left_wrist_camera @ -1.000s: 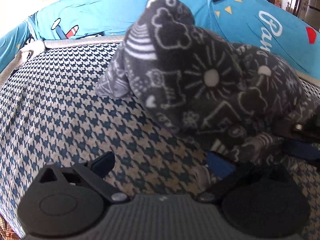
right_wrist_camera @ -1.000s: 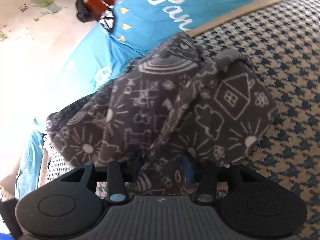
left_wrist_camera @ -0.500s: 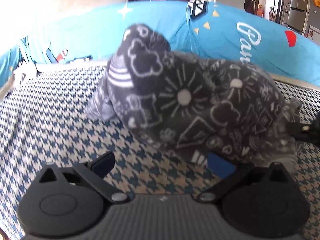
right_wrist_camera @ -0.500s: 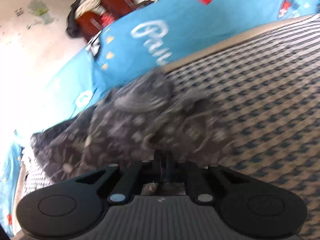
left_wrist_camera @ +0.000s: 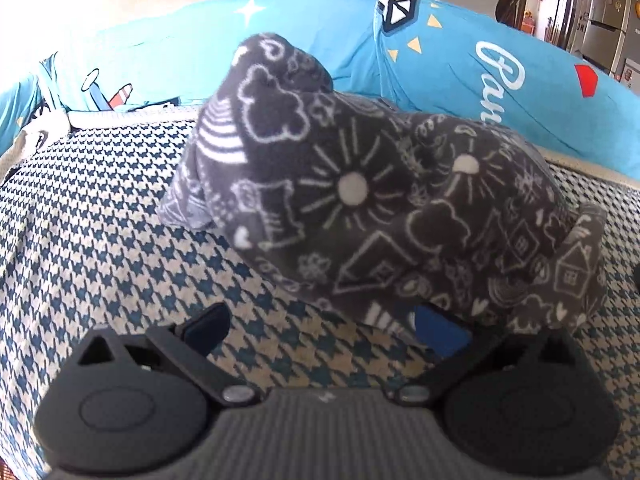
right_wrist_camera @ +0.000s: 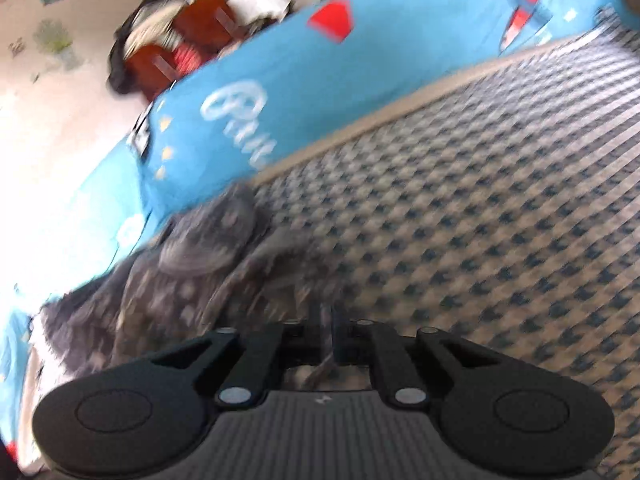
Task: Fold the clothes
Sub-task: 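Pull the held fleece edge away with the right gripper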
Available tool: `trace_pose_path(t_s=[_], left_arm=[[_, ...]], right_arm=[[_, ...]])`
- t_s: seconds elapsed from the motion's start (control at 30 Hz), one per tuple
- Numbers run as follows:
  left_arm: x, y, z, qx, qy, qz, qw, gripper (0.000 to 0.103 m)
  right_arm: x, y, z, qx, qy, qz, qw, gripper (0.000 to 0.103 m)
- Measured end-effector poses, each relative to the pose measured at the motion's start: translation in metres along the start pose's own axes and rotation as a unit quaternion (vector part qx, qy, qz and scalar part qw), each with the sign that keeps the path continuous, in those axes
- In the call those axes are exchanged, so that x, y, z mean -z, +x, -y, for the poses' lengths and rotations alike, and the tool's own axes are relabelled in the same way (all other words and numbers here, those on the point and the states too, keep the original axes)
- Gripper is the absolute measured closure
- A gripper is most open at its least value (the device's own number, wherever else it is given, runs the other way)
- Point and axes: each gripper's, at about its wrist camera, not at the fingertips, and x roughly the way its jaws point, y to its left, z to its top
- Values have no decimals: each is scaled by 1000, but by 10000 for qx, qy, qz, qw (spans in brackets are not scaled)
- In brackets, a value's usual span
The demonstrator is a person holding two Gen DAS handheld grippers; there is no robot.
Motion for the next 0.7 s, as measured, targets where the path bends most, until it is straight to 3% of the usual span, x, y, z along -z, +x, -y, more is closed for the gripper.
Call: trace_pose_path(t_s=[0.07, 0.17, 0.5, 0.53, 0.57, 0.67, 0.7], left_arm=[[0, 2, 3, -35, 53, -8, 10000, 0], [0, 5, 6, -61, 88, -40, 9999, 0], [4, 1, 8, -30, 73, -71, 9999, 0], [4, 1, 9, -24, 79, -69, 9999, 0], [4, 0, 9, -18, 85, -67, 9999, 0], [4, 0, 10, -17, 69, -56, 10000, 0], [4, -1, 10, -16, 59, -50, 10000, 0]], right_arm=[[8, 7, -8, -244, -78, -284, 9993, 69], [20, 15, -23, -398, -343, -460, 9976, 56], [37, 54, -44, -349, -589, -716, 9951, 52], [38, 54, -44, -366, -642, -721, 9947, 56], [39, 54, -44, -383, -695, -726, 9942, 68], [39, 52, -45, -403, -825, -673, 9935, 89], [39, 50, -45, -420, -835, -626, 9937, 90]])
